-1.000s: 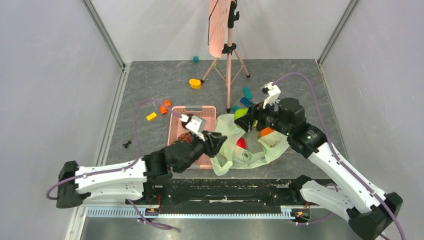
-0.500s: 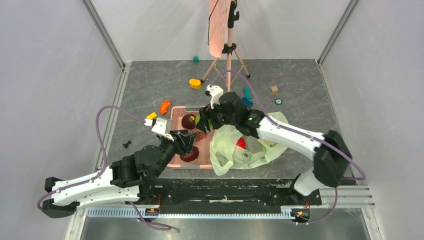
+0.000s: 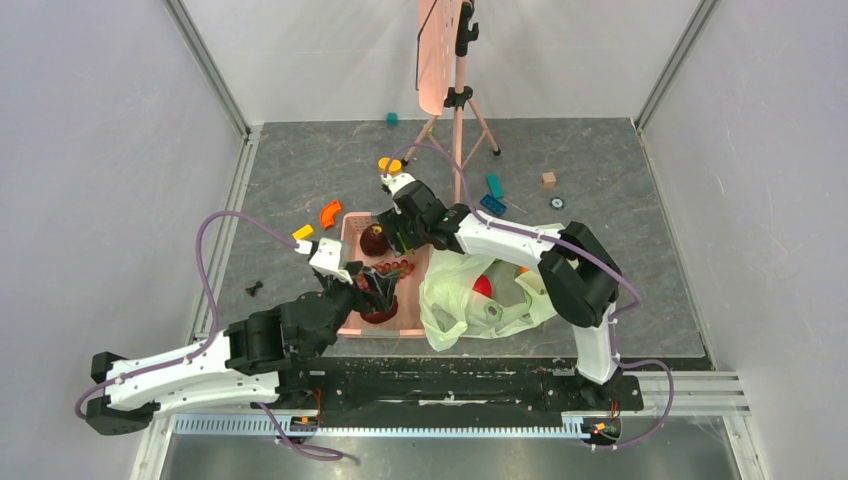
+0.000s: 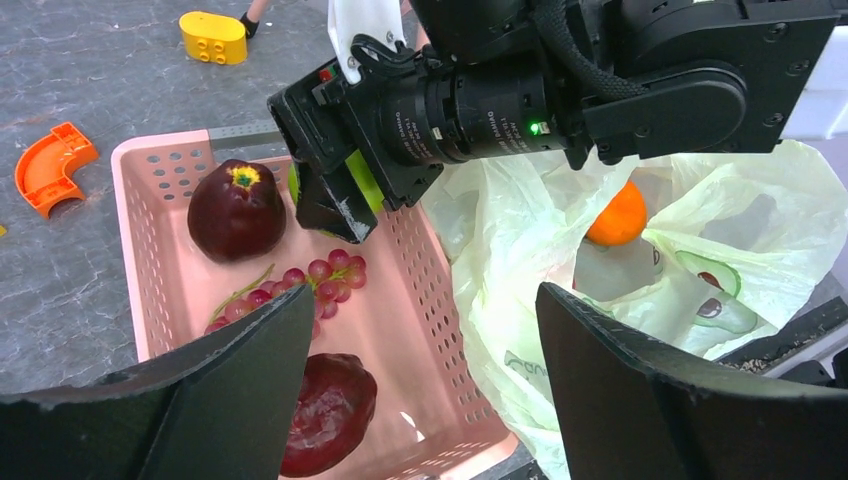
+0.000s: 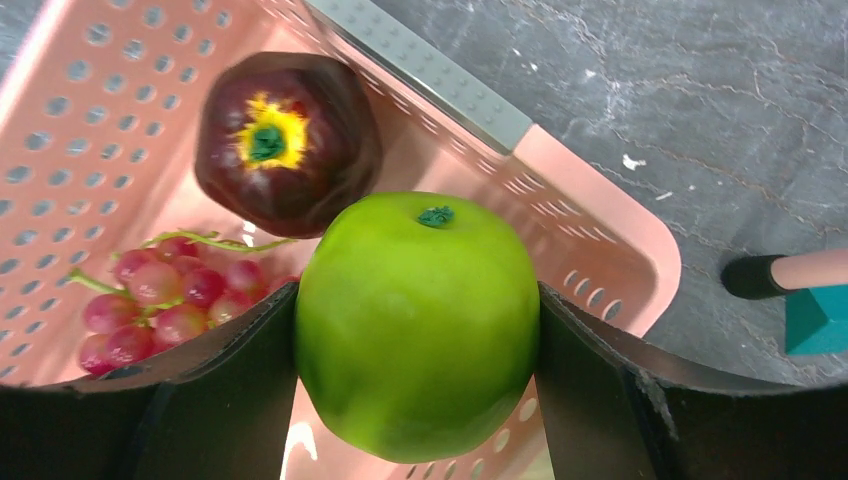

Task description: Take the fake fruits out of the plastic bag

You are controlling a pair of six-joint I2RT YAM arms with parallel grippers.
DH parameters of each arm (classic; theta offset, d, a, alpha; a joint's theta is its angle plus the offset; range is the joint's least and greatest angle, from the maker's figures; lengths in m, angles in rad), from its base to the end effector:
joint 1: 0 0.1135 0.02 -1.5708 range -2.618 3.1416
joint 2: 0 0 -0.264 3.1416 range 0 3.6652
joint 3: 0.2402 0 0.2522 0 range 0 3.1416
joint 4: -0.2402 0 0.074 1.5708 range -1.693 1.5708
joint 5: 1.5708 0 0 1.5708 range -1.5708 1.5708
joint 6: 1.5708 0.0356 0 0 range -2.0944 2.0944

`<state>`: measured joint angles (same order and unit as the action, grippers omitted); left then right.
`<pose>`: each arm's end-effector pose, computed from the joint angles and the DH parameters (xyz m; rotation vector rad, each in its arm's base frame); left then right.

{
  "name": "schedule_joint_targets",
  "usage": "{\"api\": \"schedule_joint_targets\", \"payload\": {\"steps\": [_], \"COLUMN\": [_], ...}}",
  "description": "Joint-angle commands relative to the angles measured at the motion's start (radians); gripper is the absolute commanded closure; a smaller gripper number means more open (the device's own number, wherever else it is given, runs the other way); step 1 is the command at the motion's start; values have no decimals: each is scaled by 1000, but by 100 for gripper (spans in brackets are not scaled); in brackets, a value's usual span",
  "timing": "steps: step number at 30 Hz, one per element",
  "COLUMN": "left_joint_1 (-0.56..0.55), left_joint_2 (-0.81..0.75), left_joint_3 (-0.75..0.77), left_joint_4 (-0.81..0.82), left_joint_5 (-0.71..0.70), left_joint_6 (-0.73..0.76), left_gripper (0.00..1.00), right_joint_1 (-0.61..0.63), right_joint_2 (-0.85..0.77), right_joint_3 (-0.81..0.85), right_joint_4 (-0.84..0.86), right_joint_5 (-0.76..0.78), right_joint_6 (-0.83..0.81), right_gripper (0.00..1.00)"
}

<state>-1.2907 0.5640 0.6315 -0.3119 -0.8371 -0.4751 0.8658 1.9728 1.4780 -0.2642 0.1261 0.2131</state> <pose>0.0619 -0.1197 0.3073 0.1292 1.7590 -0.5350 0.2929 0.3373 0.2177 -0.6944 2.2511 0.3923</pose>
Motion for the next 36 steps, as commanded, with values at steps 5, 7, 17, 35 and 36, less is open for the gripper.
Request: {"api": "schedule_joint_targets", "payload": {"steps": [5,7,17,35,36], "left_joint_1": [3,3,2,19,28], "left_joint_2": [35,47,25,215,251], "left_joint_3": [-5,0,-9,125,136], "left_joint_4": [25,25,23,148,158], "left_joint_5": [-37,-36,-41,102,134], "left_joint_6": [-32,-30,-31,134,135], "left_gripper": [9,8,3,1,1], "right_joint_1": [1,-1,0,-61,-64], "right_joint_2": [40,43,-35,-808,-860], "right_joint_3": [47,49,62,-409,-435], "right_joint_4": [-35,-33,-31,-77,-91], "right_joint_5": [81,74,29,84,75], "right_joint_6": [-36,-38,-46,72,80], "right_gripper": [26,21,7,7,7]}}
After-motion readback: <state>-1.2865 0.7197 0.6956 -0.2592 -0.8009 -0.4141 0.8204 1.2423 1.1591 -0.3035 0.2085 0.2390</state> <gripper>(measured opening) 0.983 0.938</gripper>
